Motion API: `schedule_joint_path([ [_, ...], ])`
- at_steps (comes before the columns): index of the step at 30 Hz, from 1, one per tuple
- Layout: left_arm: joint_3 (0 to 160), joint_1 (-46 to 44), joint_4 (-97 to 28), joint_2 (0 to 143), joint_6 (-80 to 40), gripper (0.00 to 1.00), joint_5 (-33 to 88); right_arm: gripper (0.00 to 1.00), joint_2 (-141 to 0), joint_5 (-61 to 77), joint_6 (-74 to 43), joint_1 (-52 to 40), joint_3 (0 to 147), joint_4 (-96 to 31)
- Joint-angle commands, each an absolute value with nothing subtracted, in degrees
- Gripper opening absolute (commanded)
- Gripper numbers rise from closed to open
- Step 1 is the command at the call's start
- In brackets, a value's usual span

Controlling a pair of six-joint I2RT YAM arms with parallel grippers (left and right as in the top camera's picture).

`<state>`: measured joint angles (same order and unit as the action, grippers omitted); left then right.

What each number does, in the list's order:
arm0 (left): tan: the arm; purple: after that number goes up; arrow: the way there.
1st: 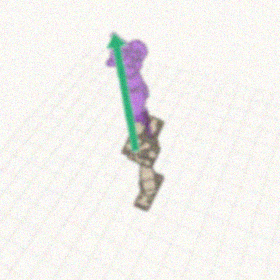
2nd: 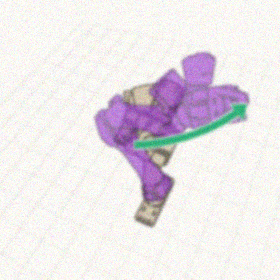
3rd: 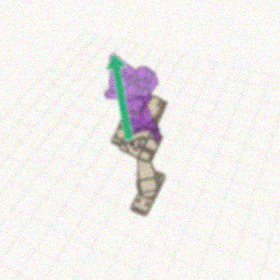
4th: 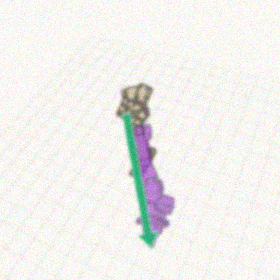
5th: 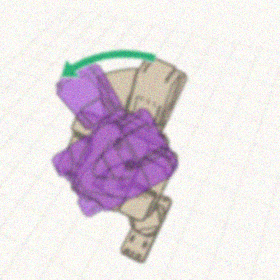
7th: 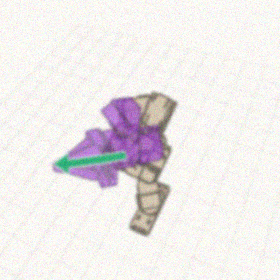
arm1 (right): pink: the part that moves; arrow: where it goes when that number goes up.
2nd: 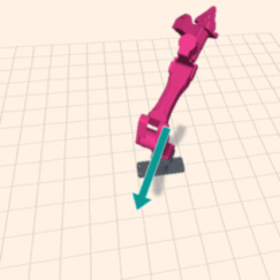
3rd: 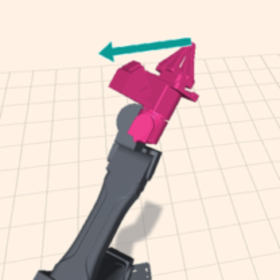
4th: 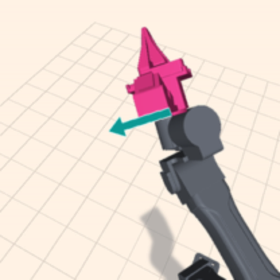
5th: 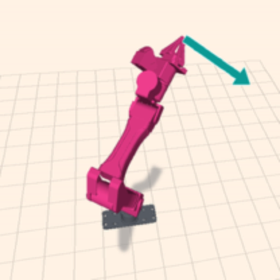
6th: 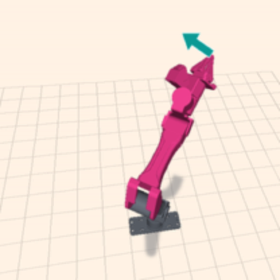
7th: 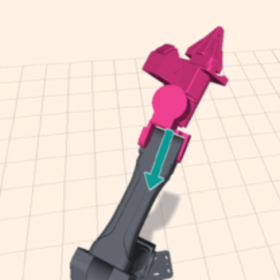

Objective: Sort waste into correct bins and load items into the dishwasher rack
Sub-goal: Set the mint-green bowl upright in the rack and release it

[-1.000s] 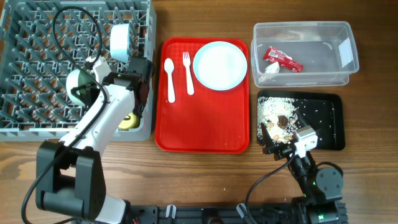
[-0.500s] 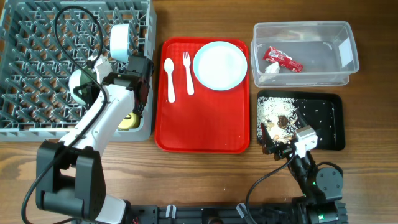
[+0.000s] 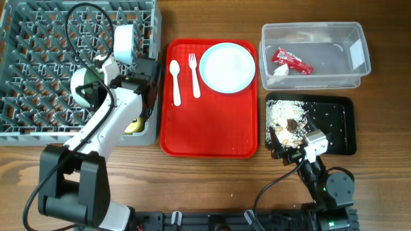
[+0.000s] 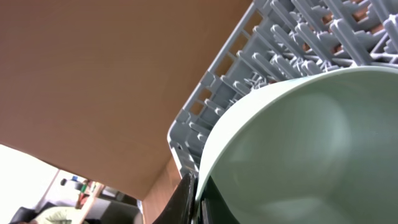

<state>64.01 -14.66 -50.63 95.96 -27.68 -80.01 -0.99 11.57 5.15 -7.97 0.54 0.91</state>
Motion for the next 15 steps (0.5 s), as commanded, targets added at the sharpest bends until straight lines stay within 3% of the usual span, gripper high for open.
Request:
schedule_joint_path([
  [1,63.7,-15.3,-48.7,96.7,-20.8,0.04,-83.7,1.0,-0.3,12.4,4.4,-7.6,0.3,1.1],
  [15,62.2,-15.7,-48.3,96.8,-19.9,0.04,-80.3,1.0,-0.3,12.4,4.4,-7.6,0.3,1.1],
])
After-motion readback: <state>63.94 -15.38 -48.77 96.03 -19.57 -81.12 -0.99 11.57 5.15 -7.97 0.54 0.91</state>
